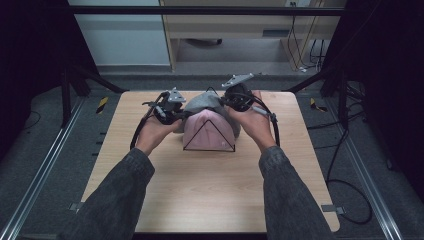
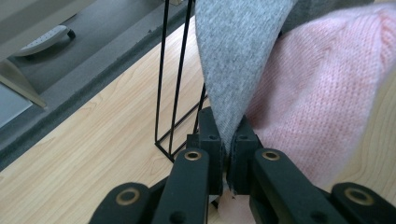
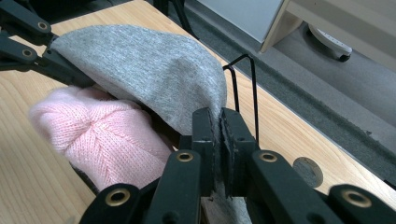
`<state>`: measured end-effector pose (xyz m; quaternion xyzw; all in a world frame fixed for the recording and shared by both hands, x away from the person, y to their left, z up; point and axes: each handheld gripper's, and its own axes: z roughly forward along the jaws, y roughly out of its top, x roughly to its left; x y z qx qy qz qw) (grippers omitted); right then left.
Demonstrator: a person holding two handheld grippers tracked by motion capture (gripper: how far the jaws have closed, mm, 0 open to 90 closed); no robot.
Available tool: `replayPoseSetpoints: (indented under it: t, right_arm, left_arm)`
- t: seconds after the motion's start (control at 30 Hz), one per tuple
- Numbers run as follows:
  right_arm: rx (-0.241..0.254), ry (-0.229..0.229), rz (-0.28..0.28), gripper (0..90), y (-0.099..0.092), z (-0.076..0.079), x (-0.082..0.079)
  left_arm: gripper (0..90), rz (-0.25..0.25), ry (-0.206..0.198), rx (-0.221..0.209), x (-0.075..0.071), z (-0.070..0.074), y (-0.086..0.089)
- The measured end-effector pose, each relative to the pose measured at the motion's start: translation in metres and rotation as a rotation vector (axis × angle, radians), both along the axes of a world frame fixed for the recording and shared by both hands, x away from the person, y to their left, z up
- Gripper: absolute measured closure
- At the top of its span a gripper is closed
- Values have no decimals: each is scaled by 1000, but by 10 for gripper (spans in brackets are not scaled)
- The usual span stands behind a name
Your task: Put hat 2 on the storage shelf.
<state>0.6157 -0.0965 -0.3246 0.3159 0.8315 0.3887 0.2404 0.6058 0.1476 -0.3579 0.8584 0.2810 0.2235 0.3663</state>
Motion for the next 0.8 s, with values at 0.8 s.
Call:
replayPoseSetpoints:
  t: [0.8]
  right_arm:
    - [-6, 1, 1, 674, 4, -2, -8]
  left_arm:
    - [856, 32, 26, 5, 2, -11, 10]
